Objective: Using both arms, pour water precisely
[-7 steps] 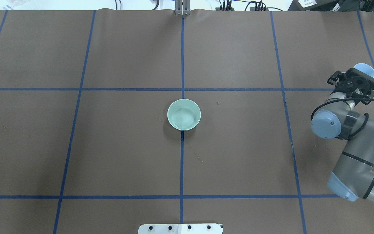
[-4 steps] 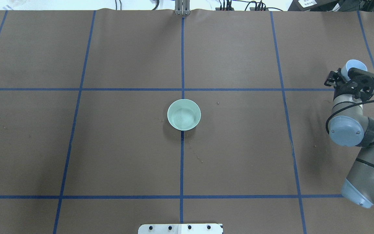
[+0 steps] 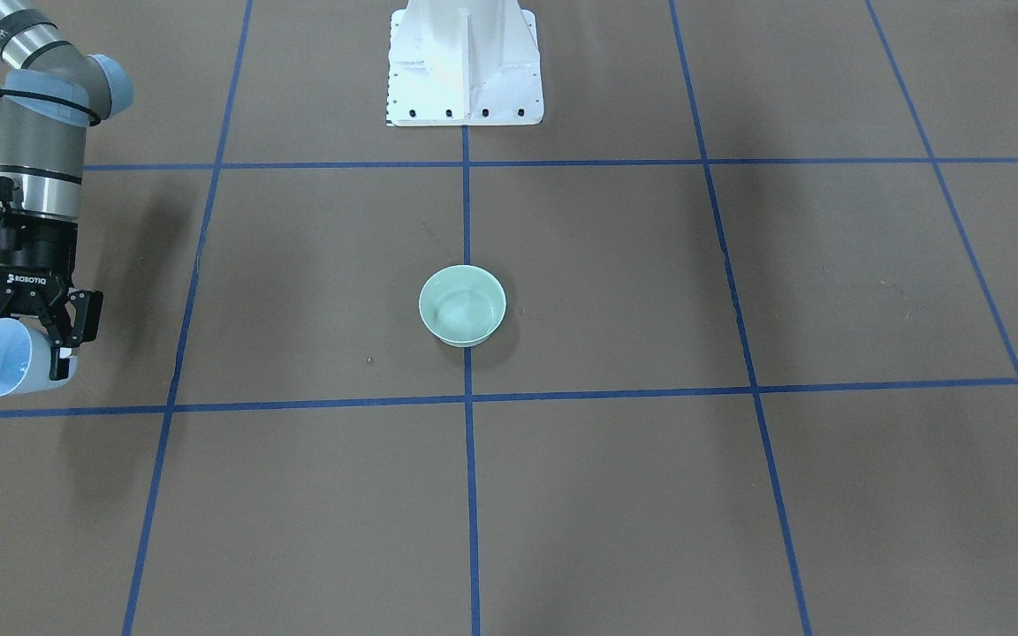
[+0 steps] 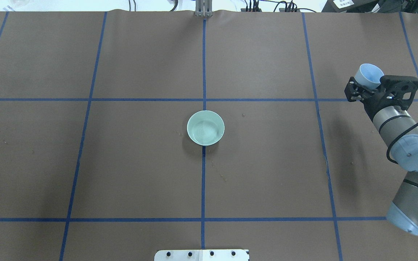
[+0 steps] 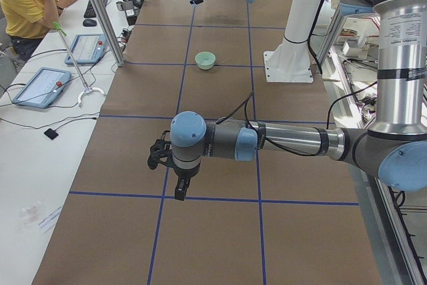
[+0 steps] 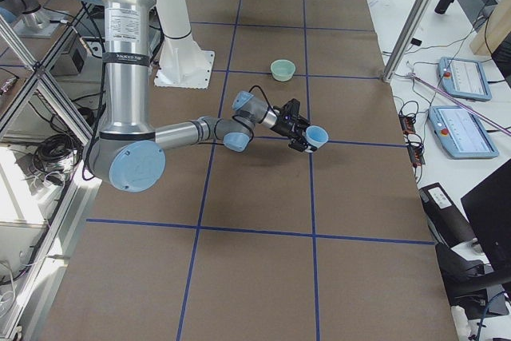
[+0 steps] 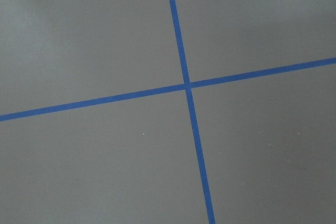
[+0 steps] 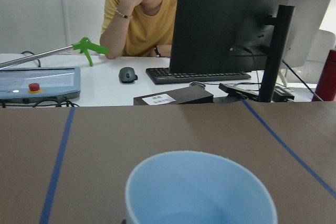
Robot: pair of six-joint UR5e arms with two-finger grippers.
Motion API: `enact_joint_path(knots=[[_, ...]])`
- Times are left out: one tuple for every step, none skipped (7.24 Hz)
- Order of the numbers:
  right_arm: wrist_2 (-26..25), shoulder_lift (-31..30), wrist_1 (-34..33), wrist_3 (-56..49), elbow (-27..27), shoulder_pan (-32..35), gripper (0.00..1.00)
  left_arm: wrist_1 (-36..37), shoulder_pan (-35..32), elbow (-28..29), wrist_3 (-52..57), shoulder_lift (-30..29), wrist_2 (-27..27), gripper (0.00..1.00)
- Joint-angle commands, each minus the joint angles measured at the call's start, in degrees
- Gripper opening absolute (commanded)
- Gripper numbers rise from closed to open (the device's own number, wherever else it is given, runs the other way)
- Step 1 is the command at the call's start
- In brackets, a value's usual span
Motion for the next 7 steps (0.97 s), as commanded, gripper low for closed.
enact_joint_path(knots=[[8.0, -0.1, 12.4, -10.6, 0.2, -0.2, 0.00, 0.1, 0.0, 0.1, 0.0, 0.0, 0.0, 1.00], [14.2, 1.0, 16.4, -15.4, 0.3, -0.3, 0.00, 0.1, 0.0, -0.1, -0.2, 0.0, 0.0, 1.00], [20.2, 2.3, 18.8, -16.7, 0.3, -0.3, 0.00, 0.1, 0.0, 0.0, -0.2, 0.0, 0.0, 1.00], [25.7, 3.1, 19.1, -24.5, 0.4, -0.4, 0.00, 0.1, 0.0, 0.1, -0.2, 0.0, -0.1, 1.00], [30.2, 4.6, 19.7, -32.8, 0.3, -0.3, 0.00, 0.1, 0.0, 0.3, -0.2, 0.0, 0.0, 1.00], [39.4, 5.6, 20.0, -38.7, 0.2, 1.9, 0.00, 0.1, 0.0, 0.3, -0.2, 0.3, 0.0, 1.00], [49.0, 8.6, 19.3, -40.6, -0.4, 4.7, 0.00, 0.1, 0.0, 0.2, -0.2, 0.8, 0.0, 1.00]])
